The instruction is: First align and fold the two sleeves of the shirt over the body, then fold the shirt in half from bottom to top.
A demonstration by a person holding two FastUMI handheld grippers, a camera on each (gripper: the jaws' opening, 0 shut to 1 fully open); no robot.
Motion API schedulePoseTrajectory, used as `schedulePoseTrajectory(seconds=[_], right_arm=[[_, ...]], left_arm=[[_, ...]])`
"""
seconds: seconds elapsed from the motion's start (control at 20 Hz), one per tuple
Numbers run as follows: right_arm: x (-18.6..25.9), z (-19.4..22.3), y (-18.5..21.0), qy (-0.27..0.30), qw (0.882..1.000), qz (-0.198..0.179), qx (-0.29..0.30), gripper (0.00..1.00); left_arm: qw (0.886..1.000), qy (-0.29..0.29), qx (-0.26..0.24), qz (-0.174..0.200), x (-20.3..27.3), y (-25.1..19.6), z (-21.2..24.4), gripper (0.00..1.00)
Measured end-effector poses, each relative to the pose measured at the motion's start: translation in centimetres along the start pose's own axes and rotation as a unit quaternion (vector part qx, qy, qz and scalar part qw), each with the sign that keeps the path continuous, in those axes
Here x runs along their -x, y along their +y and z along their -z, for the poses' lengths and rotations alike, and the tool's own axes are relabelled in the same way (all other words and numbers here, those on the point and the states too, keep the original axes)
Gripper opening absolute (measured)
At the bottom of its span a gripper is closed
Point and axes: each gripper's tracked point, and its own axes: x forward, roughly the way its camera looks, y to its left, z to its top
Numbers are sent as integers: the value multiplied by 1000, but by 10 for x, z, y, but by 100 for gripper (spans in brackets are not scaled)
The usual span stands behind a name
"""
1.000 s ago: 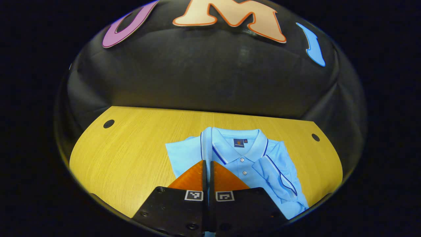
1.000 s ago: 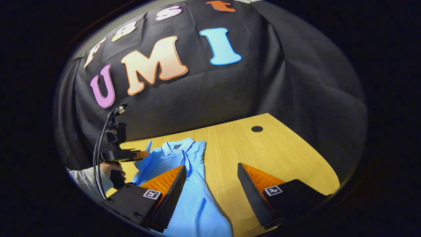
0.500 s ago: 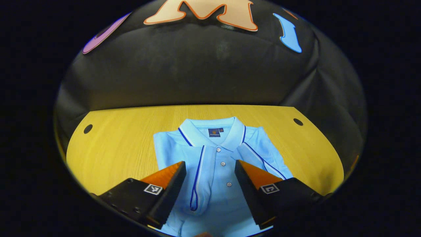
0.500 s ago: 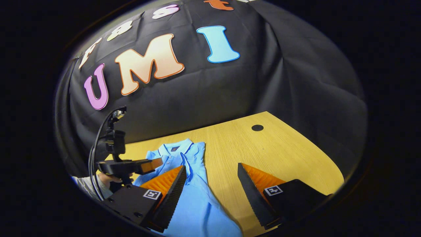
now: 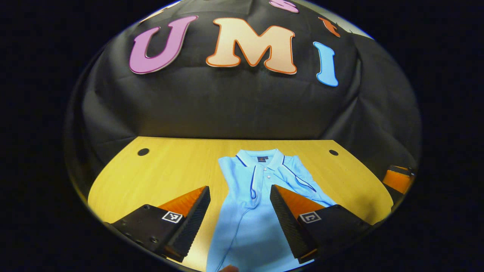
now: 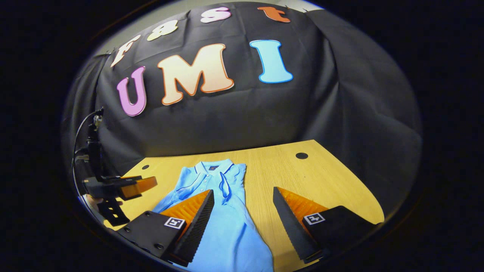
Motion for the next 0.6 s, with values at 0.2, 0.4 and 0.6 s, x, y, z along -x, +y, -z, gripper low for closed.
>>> schedulePoseTrajectory(seconds=[0.2, 0.4, 0.6], right_arm=[[43, 14, 2, -2, 1000, -9, 19, 98], [75, 41, -1, 13, 999, -11, 33, 98], [102, 71, -6, 33, 999, -5, 43, 98]], left_arm=[[1000, -10, -3, -29, 63, 15, 18, 95], [999, 19, -8, -37, 109, 18, 65, 95], [998, 47, -13, -31, 141, 13, 108, 95]])
